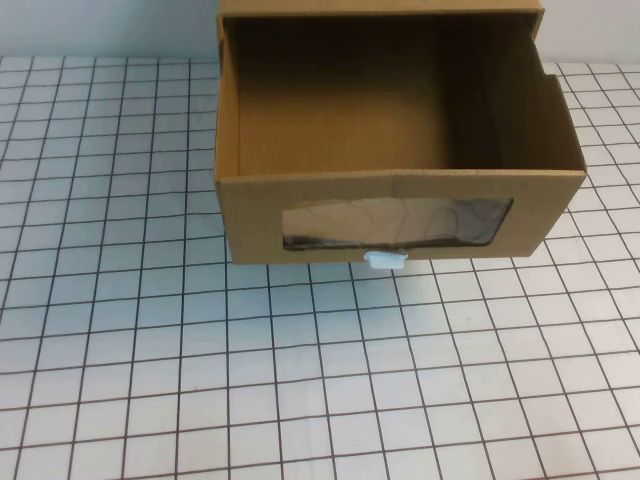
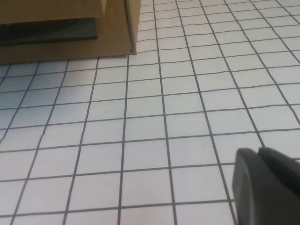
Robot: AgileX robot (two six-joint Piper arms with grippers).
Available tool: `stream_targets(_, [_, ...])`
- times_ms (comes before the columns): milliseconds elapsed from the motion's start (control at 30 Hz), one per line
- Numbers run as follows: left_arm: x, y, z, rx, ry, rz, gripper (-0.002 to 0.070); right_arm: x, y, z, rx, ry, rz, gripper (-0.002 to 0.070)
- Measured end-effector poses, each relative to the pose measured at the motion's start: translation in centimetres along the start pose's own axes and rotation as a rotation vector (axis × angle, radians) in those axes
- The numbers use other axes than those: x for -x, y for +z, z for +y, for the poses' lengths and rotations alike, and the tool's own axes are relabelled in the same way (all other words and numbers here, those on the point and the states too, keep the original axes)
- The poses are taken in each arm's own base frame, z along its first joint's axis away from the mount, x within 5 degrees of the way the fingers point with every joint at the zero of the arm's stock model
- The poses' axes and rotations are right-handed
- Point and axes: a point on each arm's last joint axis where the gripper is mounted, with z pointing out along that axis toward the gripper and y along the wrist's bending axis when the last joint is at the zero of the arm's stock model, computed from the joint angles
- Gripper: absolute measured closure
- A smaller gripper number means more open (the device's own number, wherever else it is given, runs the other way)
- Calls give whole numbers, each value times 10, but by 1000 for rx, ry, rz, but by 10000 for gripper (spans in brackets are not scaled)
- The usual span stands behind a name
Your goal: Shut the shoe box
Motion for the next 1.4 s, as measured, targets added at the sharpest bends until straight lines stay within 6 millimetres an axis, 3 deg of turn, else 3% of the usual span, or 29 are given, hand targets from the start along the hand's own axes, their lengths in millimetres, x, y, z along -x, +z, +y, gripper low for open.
stream_targets(900, [0, 0, 0, -4, -10, -5, 680, 4, 0, 0, -5, 2, -44, 689])
stream_targets(1167, [23, -3, 0, 1, -26, -252, 680, 31, -6, -3, -36, 2, -349, 689])
stream_targets(1400, [59, -22, 3, 21, -29, -705, 680, 65, -28, -7, -84, 5, -803, 689])
